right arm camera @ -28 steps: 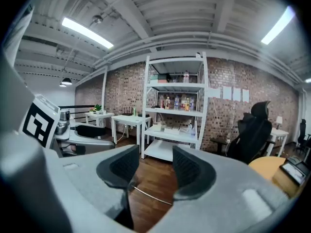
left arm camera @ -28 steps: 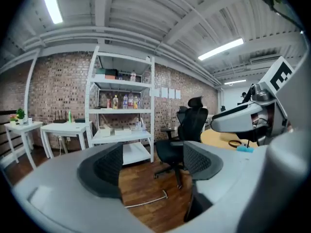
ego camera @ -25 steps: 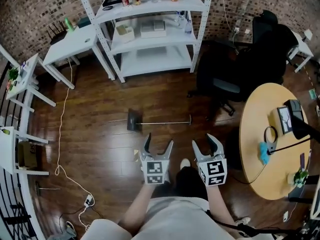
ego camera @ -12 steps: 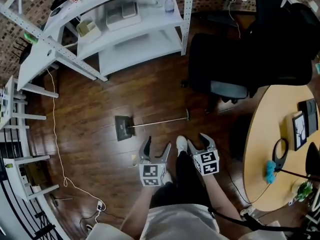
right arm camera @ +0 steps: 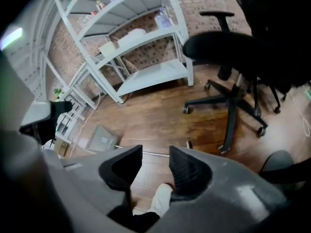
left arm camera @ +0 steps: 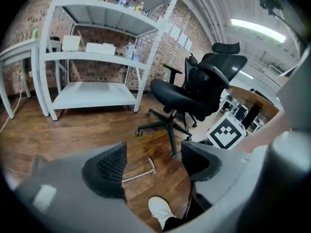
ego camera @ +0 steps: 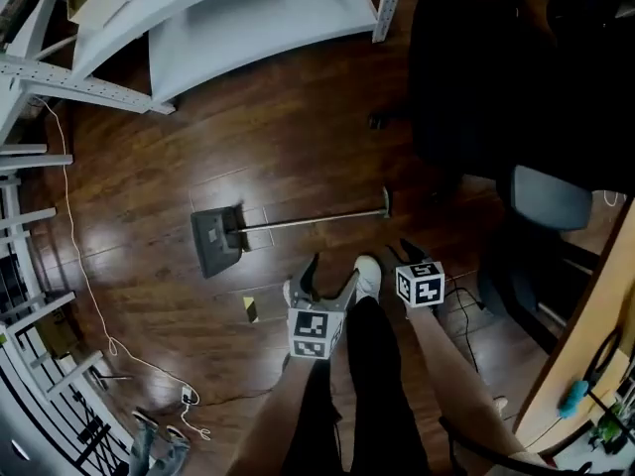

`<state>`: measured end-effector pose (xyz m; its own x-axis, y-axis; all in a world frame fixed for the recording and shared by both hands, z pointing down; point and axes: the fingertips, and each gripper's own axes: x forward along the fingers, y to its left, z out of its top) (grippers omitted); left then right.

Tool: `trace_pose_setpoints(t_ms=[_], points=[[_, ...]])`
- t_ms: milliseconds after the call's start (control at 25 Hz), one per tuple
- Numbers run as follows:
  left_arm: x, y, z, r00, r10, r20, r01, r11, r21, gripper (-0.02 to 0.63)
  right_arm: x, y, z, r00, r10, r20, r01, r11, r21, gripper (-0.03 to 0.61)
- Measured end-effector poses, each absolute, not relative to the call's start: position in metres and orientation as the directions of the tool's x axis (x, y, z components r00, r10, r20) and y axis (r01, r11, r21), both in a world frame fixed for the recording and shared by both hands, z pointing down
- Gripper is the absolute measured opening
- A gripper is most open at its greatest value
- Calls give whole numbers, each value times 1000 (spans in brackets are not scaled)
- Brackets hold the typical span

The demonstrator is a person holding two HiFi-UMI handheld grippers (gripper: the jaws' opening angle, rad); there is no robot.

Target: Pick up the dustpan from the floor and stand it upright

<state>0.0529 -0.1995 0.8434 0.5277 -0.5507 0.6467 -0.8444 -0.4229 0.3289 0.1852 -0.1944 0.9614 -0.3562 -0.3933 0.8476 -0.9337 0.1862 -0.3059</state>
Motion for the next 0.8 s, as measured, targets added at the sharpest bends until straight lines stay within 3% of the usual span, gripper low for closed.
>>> trace_pose_setpoints(t_ms=[400, 680, 760, 800], points=[[19, -229, 1095, 558, -441, 703, -806, -491, 331, 360, 224, -228, 1261, -190, -287, 939, -981, 95, -169, 124], [19, -221, 1159, 572, -398, 717, -794, -486, 365, 360, 247, -250, 1335, -138, -295, 946, -988, -21, -151, 115], [18, -219, 1163, 568, -398, 720, -798, -478, 366, 359, 250, -253, 1340, -137, -283, 949, -987, -38, -154, 49], [16, -216, 1163, 563, -396, 726, -803, -470, 366, 359, 251, -251, 1337, -138, -268, 954, -987, -42, -155, 46]])
